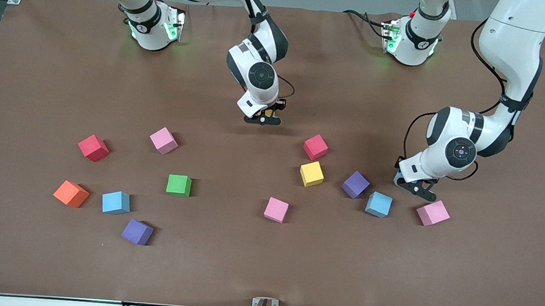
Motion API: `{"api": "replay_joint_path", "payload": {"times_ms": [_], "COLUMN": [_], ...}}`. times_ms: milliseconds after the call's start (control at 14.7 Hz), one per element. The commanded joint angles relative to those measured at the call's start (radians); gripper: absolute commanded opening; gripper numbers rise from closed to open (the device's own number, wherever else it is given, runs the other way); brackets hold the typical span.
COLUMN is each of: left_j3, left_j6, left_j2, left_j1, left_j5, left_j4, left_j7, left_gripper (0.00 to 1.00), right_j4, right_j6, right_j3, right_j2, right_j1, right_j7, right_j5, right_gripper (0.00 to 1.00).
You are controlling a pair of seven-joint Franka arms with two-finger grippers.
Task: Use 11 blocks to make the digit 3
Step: 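Set the yellow cube down mid-table with the right gripper while left lifts cyan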
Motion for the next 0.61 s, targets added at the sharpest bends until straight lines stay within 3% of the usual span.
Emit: {"api": "replay_joint_path", "payload": {"times_ms": [0,136,272,341,477,545], "left_j3": [-0.005,-0.022,-0.063,-0.082,-0.114,-0.131], "left_j6": [-0.011,-0.025,-0.124,-0.178,-0.27,-0.293], "left_j2": [-0.066,-0.083,-0.082,-0.08,-0.074,-0.076], "left_j1": [0.002,0.001,-0.004,-0.012,-0.012,-0.012], "left_j5": [0.001,0.0,-0.061,-0.077,-0.077,-0.077], "left_j4": [0.007,0.021,0.08,0.116,0.171,0.188], "left_j7": [-0.022,-0.061,-0.163,-0.218,-0.384,-0.477], "left_gripper": [0.26,0.25,0.22,0.21,0.21,0.21], "right_j4": [0.017,0.017,0.017,0.018,0.017,0.017], "right_j6": [-0.003,0.0,-0.001,-0.001,-0.001,-0.003], "right_j3": [-0.005,-0.005,-0.005,-0.005,-0.005,-0.005], "right_j2": [0.018,0.02,0.02,0.018,0.018,0.018], "right_j1": [0.007,0.013,0.011,0.011,0.01,0.008], "right_j7": [0.019,0.023,0.023,0.023,0.025,0.028], "right_j5": [0.004,0.004,0.004,0.004,0.004,0.004], "right_gripper": [0.22,0.24,0.29,0.42,1.0,1.0]}}
